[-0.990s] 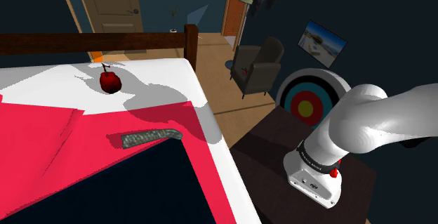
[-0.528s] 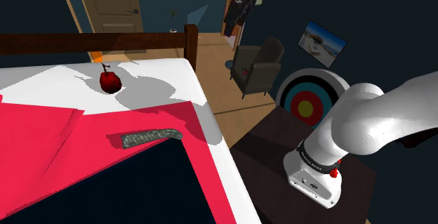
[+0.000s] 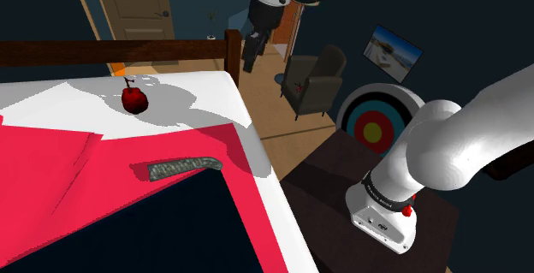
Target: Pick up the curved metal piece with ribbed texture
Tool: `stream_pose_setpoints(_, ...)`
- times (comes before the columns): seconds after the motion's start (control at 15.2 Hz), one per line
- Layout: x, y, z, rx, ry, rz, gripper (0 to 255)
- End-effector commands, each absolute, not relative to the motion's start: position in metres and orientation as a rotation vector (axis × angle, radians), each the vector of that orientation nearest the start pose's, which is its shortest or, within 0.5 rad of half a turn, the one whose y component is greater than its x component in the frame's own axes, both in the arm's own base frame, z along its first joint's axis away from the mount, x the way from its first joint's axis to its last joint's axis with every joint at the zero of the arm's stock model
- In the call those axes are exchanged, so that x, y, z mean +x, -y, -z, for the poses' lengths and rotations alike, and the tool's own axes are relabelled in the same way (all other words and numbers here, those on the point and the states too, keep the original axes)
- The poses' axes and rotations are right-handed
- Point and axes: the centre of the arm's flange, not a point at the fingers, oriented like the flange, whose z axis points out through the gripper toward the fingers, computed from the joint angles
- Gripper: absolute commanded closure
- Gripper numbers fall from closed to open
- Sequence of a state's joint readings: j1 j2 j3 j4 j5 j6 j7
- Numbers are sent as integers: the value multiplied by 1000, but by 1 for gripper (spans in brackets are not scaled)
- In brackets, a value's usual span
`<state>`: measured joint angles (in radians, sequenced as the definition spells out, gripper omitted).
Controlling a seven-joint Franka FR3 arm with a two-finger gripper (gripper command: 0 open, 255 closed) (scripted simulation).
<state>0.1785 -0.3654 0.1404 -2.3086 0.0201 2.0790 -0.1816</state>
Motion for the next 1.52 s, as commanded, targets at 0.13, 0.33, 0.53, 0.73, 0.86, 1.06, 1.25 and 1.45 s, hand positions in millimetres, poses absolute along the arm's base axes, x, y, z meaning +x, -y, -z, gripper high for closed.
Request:
stream_pose_setpoints(0.13, 440, -184, -464, -3014, 920, 171, 0)
stream_pose_setpoints(0.33, 446, -213, -437, -2971, 1036, 138, 0)
stream_pose_setpoints(0.53, 449, -241, -410, -2923, 1150, 106, 0)
stream_pose_setpoints(0.73, 449, -269, -383, -2871, 1261, 73, 0)
stream_pose_setpoints(0.86, 448, -288, -364, -2834, 1334, 52, 0)
stream_pose_setpoints(1.06, 444, -316, -337, -2774, 1441, 19, 0)
stream_pose_setpoints(1.25, 436, -344, -310, -2710, 1545, -13, 0)
stream_pose_setpoints(1.45, 428, -366, -287, -2652, 1632, -41, 0)
